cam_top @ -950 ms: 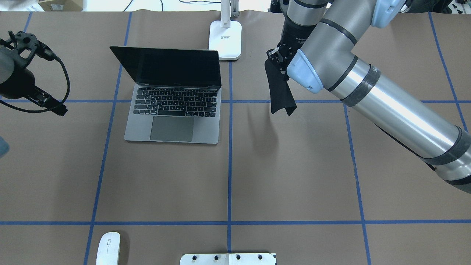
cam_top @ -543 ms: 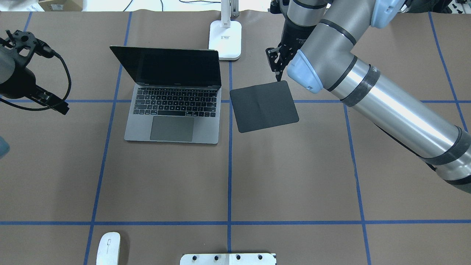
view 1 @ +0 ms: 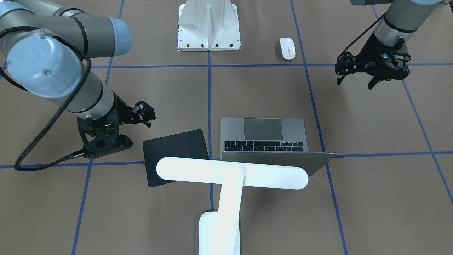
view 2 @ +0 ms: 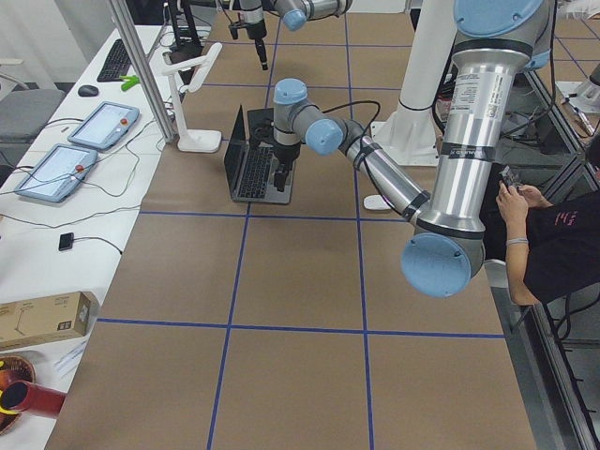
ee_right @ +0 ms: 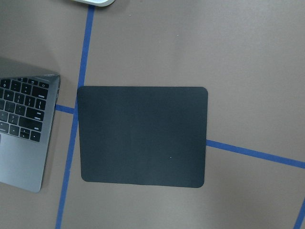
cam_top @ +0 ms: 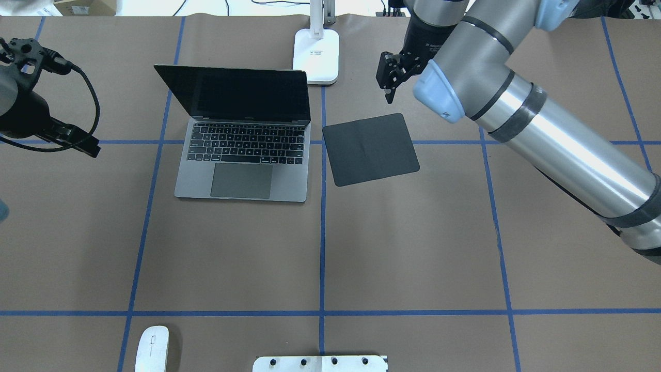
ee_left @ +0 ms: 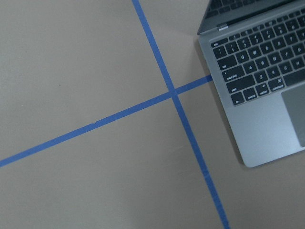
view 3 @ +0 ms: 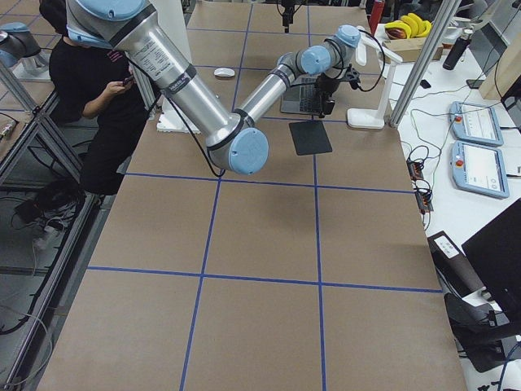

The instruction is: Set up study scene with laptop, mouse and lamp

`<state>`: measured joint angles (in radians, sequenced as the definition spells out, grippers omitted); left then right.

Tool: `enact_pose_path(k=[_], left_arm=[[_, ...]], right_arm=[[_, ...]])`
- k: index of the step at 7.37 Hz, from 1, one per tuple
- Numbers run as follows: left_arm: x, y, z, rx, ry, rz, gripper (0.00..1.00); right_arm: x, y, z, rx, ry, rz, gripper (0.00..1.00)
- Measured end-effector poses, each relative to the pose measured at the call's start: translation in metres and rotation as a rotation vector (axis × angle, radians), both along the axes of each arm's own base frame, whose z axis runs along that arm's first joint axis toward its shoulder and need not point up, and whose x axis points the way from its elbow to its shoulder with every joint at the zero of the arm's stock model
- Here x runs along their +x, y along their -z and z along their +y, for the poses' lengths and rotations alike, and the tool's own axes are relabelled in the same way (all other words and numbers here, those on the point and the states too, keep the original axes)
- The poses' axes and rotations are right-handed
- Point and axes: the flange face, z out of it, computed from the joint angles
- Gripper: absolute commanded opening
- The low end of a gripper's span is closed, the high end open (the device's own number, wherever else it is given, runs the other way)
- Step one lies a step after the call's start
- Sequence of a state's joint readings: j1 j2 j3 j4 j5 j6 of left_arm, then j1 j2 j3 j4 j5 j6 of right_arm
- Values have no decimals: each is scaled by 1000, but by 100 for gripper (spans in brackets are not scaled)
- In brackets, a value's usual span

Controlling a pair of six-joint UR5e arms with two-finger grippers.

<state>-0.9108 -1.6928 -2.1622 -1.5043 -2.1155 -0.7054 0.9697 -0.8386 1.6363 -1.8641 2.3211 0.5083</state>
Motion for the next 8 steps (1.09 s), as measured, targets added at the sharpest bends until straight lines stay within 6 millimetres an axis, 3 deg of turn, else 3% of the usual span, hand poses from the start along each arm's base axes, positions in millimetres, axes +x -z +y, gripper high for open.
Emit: enact_pose_path(k=[2, 3, 6, 8], left_arm=[[55, -4, 63, -109, 6, 23, 100], [81, -18, 97, -146, 10, 38, 100], [130, -54, 180, -206, 36, 6, 100], [149, -59, 208, -238, 34, -9, 100]], right_arm=[[51, -16, 27, 87, -30, -37, 100], [64, -14, 36, 113, -42, -42, 100], [70, -12, 43, 123, -45, -45, 100], [67, -12, 45, 119, -39, -48, 100]])
